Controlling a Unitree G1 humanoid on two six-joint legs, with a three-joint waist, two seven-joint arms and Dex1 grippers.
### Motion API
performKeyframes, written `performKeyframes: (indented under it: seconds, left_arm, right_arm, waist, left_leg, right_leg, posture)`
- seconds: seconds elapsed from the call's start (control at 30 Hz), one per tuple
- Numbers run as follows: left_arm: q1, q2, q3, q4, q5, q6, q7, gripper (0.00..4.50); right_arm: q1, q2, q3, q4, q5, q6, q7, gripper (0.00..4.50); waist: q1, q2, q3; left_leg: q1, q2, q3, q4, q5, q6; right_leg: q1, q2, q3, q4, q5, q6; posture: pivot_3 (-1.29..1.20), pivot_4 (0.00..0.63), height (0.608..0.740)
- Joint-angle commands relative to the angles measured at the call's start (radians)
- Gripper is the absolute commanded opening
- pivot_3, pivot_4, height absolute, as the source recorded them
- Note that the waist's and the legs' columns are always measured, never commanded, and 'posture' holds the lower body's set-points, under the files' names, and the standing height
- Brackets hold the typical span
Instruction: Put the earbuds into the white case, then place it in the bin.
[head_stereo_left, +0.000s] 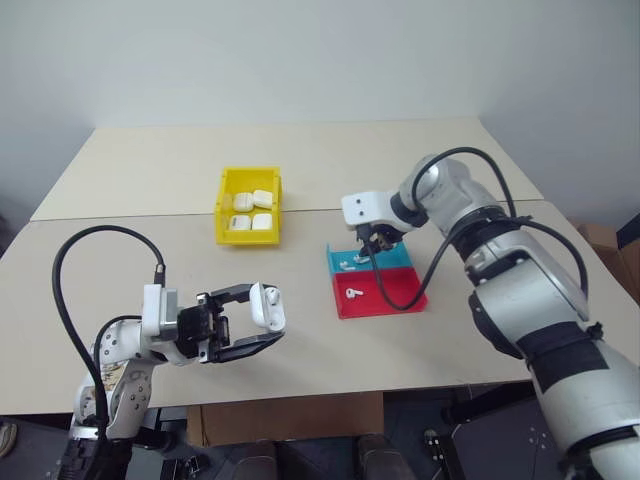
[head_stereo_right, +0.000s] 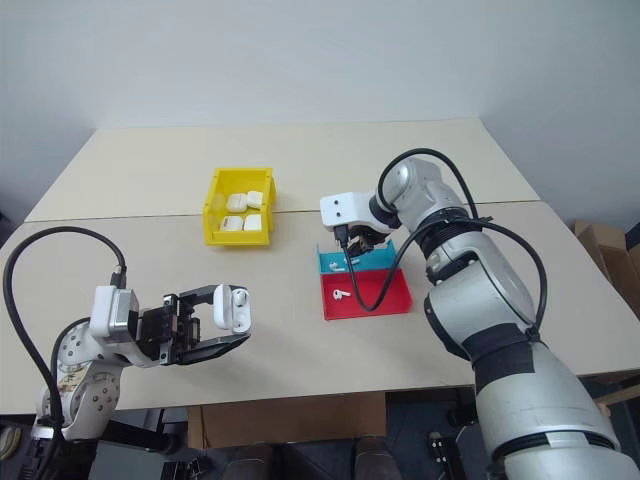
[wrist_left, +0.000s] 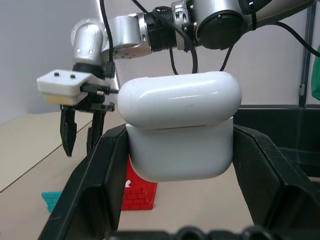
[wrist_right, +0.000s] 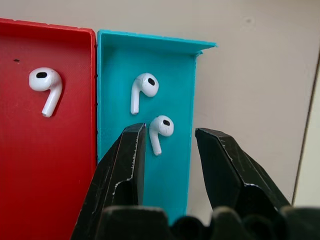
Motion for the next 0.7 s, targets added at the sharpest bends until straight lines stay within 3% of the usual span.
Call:
performKeyframes:
  seconds: [0.03,0.7]
  left_arm:
    - [0.011,-0.001,0.002,-0.037,-0.002,-0.025,0.011,2.84]
    - [0.042,0.000,-0.011,-0.068,0.018,-0.051,0.058,2.84]
  right_arm:
    - [-0.042,0.019,-0.004,0.032,-0.044,-0.034,-0.009,1.98]
    - [-0.034,0.078,-0.036,0.109,-0.134,-0.022,-0.109,1.98]
  waist:
    - [0.000,0.000,0.000]
    - [-0.002,0.000,0.000]
  left_leg:
    - [0.000,0.000,0.000,0.000,0.000,0.000]
    - [0.002,0.000,0.000,-0.004,0.000,-0.001]
  right_leg:
    - [0.000,0.000,0.000,0.000,0.000,0.000]
    - [0.000,0.000,0.000,0.000,0.000,-0.001]
  posture:
    - [0.00,0.150,0.740]
    - [0.00,0.150,0.740]
